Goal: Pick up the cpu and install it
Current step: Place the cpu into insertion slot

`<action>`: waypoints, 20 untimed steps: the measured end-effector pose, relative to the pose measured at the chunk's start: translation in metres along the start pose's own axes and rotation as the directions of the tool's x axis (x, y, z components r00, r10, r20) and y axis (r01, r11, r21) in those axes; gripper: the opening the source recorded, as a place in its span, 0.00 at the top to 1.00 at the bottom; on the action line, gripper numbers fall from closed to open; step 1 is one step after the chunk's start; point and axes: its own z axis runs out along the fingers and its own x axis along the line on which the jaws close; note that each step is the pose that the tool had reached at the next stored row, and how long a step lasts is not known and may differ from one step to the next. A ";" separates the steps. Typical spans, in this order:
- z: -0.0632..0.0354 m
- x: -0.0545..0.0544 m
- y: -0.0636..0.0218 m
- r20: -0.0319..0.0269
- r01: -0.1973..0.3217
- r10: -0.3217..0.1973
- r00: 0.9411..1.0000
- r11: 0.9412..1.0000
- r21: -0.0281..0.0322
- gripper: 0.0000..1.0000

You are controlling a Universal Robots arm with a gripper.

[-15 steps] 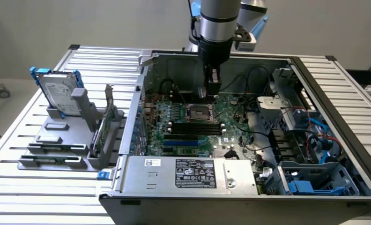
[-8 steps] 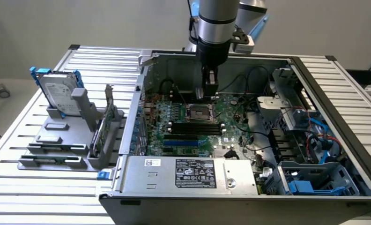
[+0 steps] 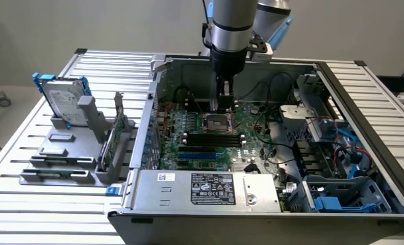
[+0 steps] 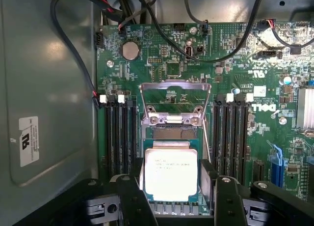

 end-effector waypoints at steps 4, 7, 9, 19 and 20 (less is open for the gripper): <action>0.0051 -0.004 -0.0013 0.000 -0.015 0.015 1.000 1.000 -0.001 0.45; 0.0092 -0.006 -0.0017 0.000 -0.029 0.029 1.000 1.000 -0.002 0.45; 0.0118 -0.007 -0.0023 0.000 -0.037 0.037 0.999 0.999 -0.003 0.45; 0.0197 -0.011 -0.0069 -0.018 -0.045 0.045 0.999 0.999 -0.002 0.45; 0.0207 -0.011 -0.0069 -0.024 -0.045 0.045 0.999 0.999 -0.002 0.45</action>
